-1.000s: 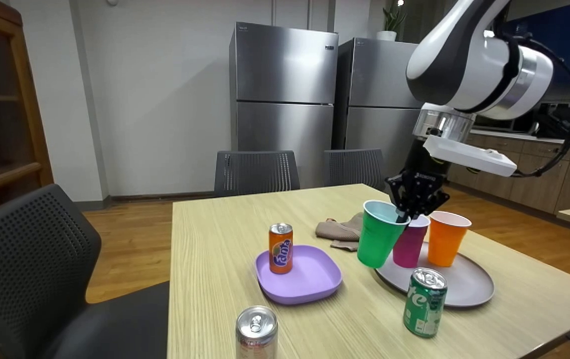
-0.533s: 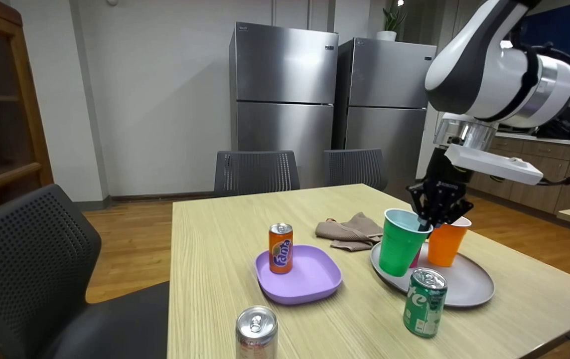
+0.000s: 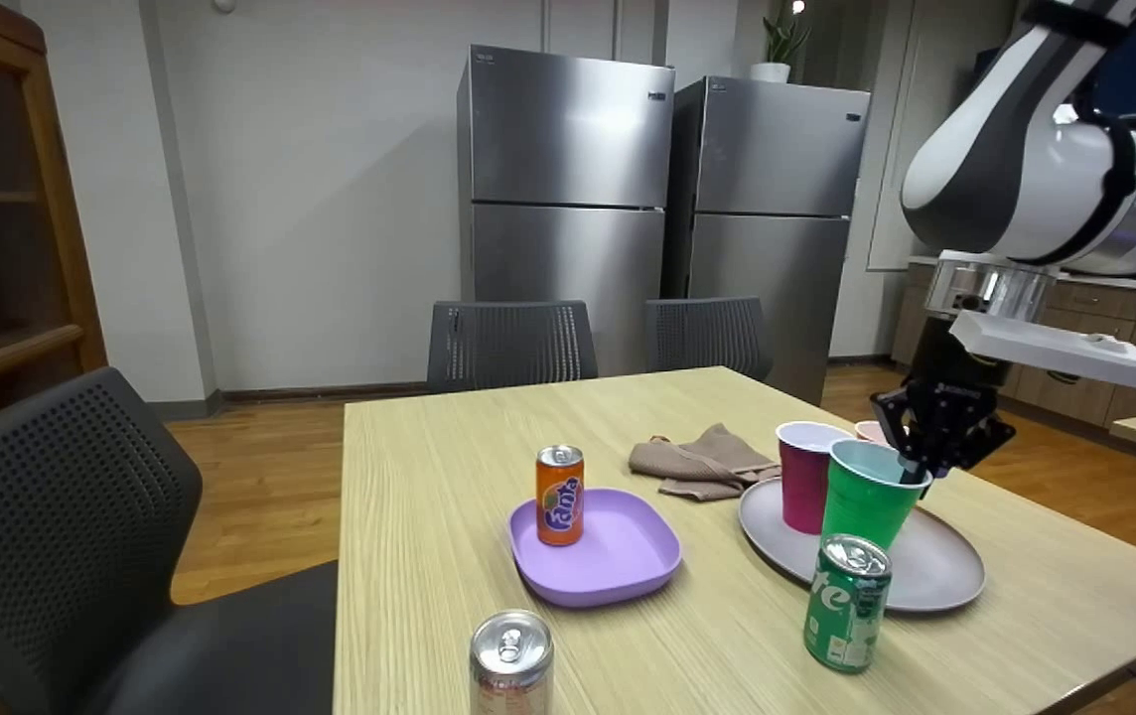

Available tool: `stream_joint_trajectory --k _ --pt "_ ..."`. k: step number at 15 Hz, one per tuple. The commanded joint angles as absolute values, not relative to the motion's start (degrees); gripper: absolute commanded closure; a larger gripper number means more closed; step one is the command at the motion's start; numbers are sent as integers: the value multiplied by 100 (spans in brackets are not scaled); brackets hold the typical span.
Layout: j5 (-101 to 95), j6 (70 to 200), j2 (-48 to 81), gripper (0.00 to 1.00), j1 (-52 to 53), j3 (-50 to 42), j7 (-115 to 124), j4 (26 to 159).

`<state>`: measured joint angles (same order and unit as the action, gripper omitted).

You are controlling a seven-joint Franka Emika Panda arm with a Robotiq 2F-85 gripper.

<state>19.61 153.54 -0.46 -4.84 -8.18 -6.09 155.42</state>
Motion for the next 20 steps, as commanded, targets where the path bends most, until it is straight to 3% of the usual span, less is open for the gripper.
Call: stream_joint_trajectory --k 1,17,18,19,20 --pt "1655 15478 -184 99 -710 -919 -605 15716" --pt "1383 15582 27 99 -924 -1119 -530 15720" --pt "1379 15587 27 88 -924 -1119 -519 15722" --pt "1344 15611 22 69 -924 -1121 -472 15731" --pt "1339 15614 13 63 -925 -1122 -467 15738"
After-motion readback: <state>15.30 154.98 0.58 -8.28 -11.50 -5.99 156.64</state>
